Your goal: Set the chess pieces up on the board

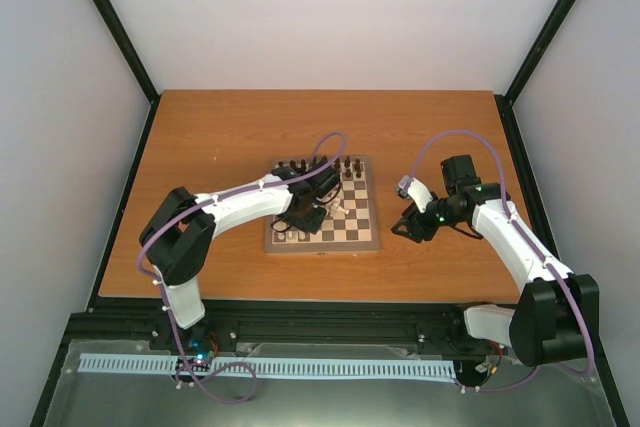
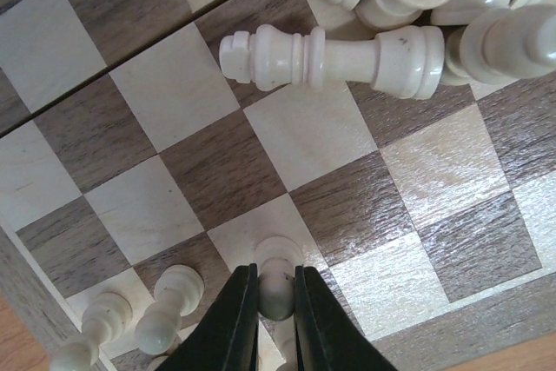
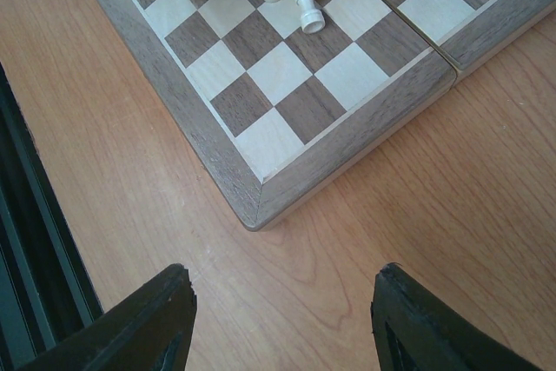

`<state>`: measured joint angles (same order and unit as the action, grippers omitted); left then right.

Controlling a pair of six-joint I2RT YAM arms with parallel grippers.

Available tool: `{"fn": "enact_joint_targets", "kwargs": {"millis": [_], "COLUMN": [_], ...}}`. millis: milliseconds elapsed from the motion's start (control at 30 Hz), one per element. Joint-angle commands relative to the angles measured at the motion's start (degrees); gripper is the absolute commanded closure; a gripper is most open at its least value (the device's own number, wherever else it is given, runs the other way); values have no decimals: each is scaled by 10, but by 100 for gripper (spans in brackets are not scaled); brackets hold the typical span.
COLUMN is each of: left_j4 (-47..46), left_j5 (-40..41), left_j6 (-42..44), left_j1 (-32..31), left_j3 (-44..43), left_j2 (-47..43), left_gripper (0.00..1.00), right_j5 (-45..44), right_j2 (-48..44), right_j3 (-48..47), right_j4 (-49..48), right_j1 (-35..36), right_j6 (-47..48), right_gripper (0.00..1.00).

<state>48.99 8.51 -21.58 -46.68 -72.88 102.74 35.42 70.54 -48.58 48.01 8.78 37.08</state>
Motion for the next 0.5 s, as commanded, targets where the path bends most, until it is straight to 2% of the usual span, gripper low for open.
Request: {"fn": "enact_joint_targets", "kwargs": {"millis": [0,100,333,467], "left_j4": [2,5,12,44], "left_j5": [-7,-7,16,42], "left_j6": [13,12,3,-1], "left_j1": [-6,-6,-6,-6], "left_j3": [-5,-7,-30,-78], "left_j2": [9,13,3,-21], "left_gripper": [92,92,74,71], "right_j5": [9,9,10,11], "right_j2": [0,1,0,-2], "right_j3": [4,4,4,2], "right_j4": [2,2,3,4], "right_j1": [5,5,5,5], "right_j6": [9,9,10,11], "right_gripper": [43,43,43,43]}}
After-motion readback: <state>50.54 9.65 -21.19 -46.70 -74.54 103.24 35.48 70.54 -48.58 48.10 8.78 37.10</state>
